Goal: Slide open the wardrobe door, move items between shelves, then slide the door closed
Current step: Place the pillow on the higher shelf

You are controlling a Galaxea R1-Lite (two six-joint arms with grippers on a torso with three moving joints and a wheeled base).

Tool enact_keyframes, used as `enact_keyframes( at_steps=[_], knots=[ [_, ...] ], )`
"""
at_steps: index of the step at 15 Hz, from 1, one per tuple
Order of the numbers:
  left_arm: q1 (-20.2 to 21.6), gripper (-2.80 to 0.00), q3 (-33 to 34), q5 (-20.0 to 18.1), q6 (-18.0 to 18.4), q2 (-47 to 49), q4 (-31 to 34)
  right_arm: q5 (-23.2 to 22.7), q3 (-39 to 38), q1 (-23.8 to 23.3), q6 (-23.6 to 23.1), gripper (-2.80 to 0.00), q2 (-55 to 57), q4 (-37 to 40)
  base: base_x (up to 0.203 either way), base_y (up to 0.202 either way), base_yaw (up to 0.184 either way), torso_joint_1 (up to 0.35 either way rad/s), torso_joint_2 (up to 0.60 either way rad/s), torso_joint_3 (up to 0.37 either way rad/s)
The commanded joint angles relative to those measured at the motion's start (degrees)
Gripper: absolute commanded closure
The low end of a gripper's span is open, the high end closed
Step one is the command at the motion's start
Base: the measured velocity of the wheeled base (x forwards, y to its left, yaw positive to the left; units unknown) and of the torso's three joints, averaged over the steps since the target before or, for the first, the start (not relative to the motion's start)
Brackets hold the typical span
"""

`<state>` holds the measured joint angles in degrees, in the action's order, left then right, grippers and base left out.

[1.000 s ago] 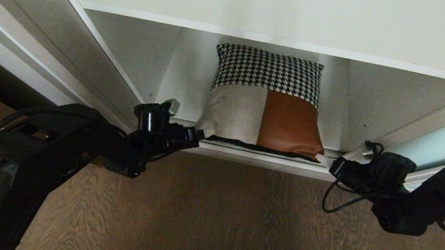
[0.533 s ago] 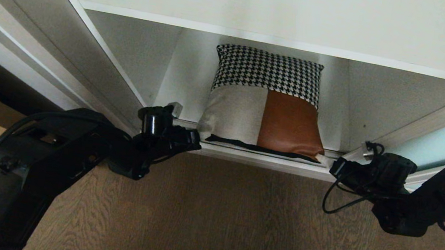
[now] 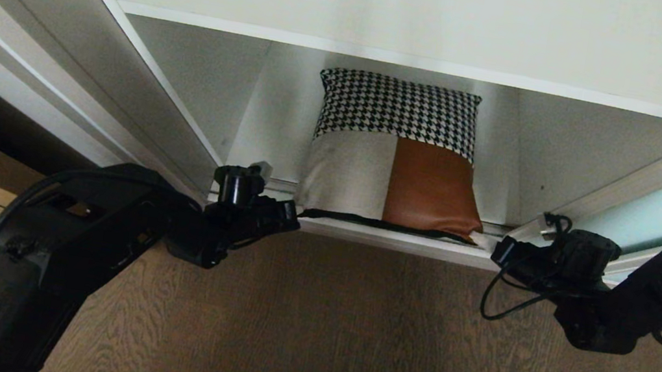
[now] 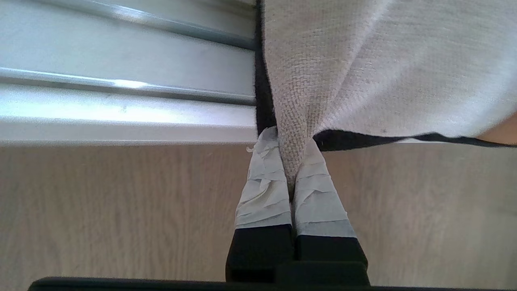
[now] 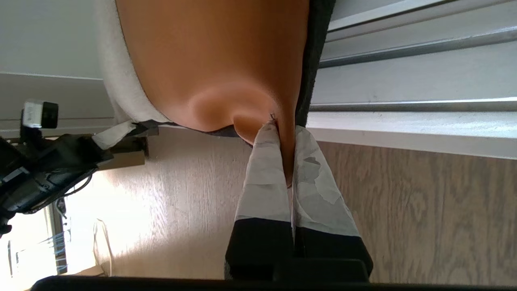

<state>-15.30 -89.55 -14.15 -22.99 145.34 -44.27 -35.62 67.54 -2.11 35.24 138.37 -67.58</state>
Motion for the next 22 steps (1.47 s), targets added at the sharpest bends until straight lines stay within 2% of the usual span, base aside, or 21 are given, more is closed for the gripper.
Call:
enact_keyframes(
  at_steps=[1, 7, 10, 14, 17, 22],
  knots=[
    [0.1, 0.00, 1.0, 0.2, 0.1, -0.9, 0.2, -0.5, -1.7, 0.0, 0.2, 0.00, -1.5, -1.2, 0.000, 0.000, 0.000, 0.000, 0.00, 0.000],
    [-0.6, 0.00, 15.3, 0.5, 0.3, -13.2, 0.4, -0.4, -10.1, 0.5, 0.2, 0.00, -10.5, -4.5, 0.000, 0.000, 0.000, 0.000, 0.00, 0.000],
    [-0.8, 0.00, 23.1, 0.6, 0.4, -22.1, 0.1, -0.3, -14.5, 3.4, 0.2, 0.00, -17.0, -5.3, 0.000, 0.000, 0.000, 0.000, 0.00, 0.000],
    [-1.4, 0.00, 32.3, 0.7, 0.1, -30.6, 0.4, -0.2, -18.0, 5.4, 0.2, 0.00, -25.2, -2.2, 0.000, 0.000, 0.000, 0.000, 0.00, 0.000],
    [-3.6, 0.00, 38.0, 2.5, 0.3, -35.0, 0.4, -0.1, -24.9, 7.4, 0.2, 0.00, -31.8, 0.2, 0.000, 0.000, 0.000, 0.000, 0.00, 0.000],
    [-6.4, 0.00, 43.8, 2.6, 0.5, -44.5, 0.4, 0.4, -33.0, 10.3, 0.3, 0.00, -43.1, 1.8, 0.000, 0.000, 0.000, 0.000, 0.00, 0.000]
  ],
)
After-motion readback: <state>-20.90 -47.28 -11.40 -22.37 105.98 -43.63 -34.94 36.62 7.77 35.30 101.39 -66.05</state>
